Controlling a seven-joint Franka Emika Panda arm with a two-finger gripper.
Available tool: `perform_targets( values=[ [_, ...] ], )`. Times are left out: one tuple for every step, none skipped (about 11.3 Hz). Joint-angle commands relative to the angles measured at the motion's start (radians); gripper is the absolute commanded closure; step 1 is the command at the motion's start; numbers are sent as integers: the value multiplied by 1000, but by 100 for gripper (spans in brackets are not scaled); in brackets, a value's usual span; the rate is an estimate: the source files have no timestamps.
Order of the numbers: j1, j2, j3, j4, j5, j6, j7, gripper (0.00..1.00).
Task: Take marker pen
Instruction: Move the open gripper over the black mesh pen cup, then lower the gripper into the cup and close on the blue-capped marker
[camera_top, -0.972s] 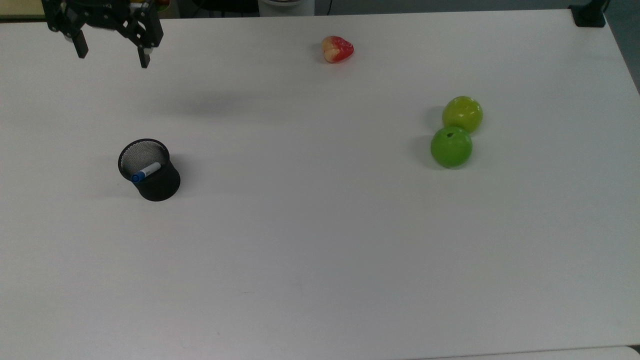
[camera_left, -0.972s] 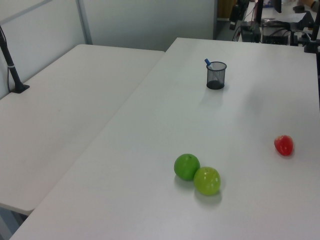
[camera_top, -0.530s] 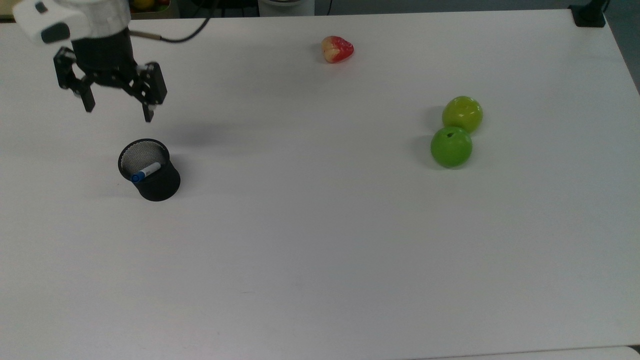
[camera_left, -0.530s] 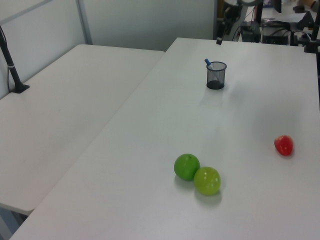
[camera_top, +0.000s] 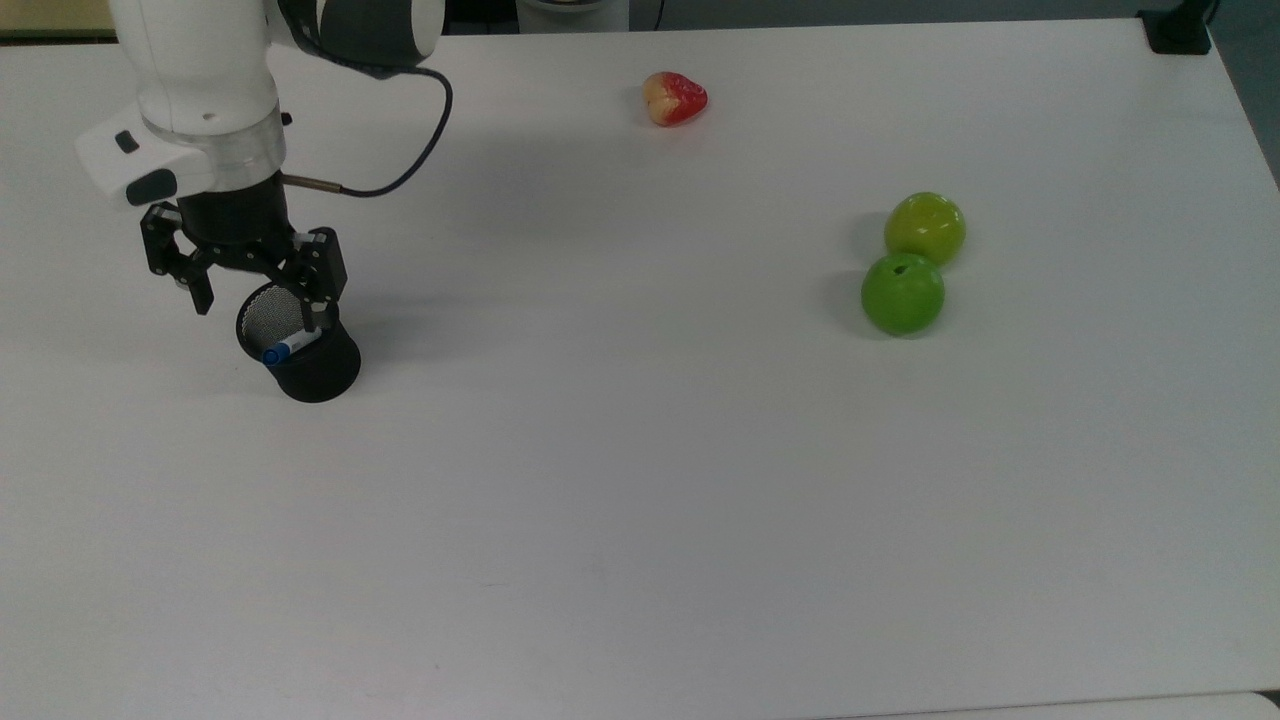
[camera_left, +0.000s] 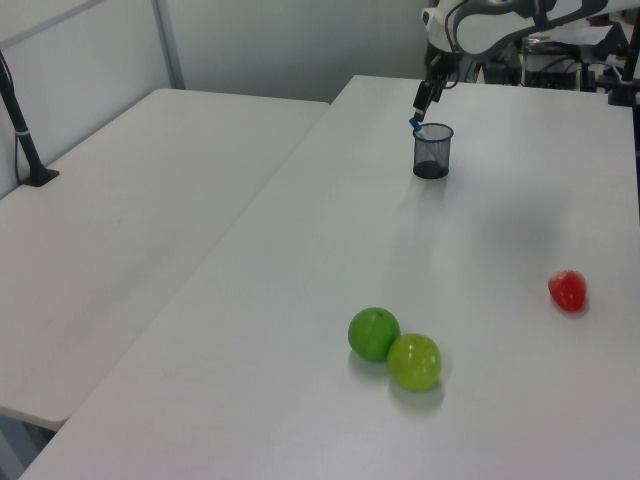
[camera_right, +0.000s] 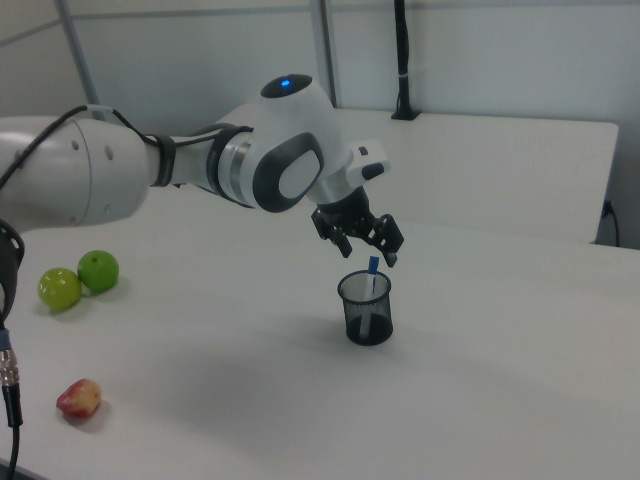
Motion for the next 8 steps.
perform_targets(
  values=[
    [7, 35, 6, -8, 9, 94, 20, 13],
    [7, 40, 8, -8, 9, 109, 20, 20],
    [9, 45, 9, -8, 9, 115, 20, 30],
    [20, 48, 9, -8, 9, 117, 20, 41],
    [21, 49, 9, -8, 7, 118, 20, 51],
    [21, 51, 9, -8, 7, 118, 20, 54],
    [21, 51, 9, -8, 7, 118, 20, 60],
    [21, 51, 9, -8, 7, 118, 20, 66]
  ],
)
